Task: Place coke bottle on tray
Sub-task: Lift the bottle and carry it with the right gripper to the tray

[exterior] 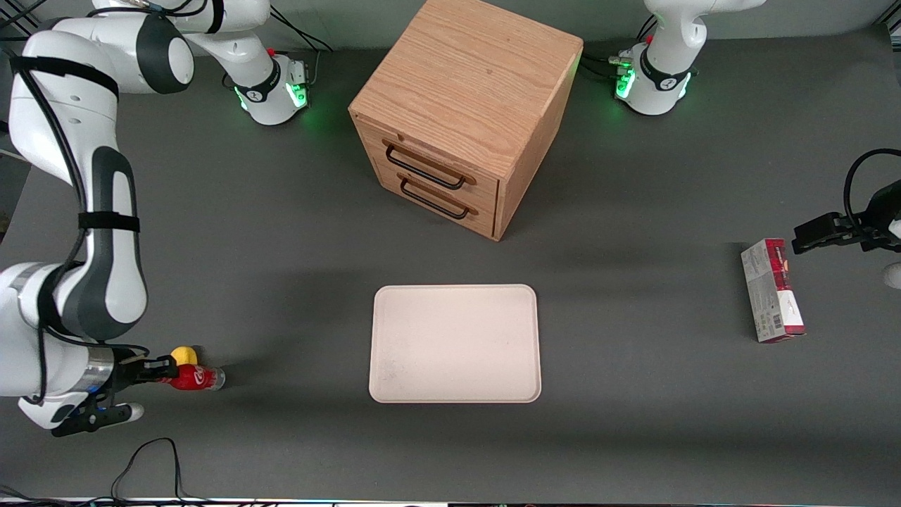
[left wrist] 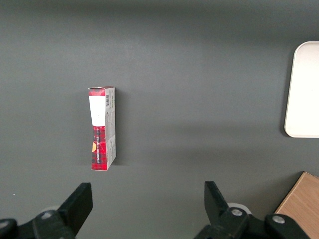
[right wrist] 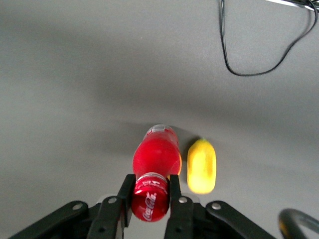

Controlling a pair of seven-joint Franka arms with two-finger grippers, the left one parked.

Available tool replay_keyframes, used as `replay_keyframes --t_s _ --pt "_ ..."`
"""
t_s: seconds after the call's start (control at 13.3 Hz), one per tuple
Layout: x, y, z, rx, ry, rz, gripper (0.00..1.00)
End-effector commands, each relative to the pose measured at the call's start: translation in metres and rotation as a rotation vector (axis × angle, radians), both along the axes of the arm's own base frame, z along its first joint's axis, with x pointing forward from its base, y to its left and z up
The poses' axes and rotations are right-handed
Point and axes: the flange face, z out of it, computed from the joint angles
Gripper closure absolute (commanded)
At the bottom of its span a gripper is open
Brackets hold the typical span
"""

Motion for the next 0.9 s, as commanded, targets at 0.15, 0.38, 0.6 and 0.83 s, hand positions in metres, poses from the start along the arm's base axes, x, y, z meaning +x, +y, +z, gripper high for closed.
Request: replay_keyframes --t_s 0.15,0.38,0.6,0.83 --pt "-0.047 0.004 0.104 0.029 0.076 -0.019 1.00" --pt "-0.104 -0.005 0.134 0.053 0.103 -0.027 1.00" --pt "-0.158 -0.010 0.142 0.062 0.068 -0.040 1.00" --pt "-0.173 -0.008 0.146 0.053 0.075 -0.039 1.00"
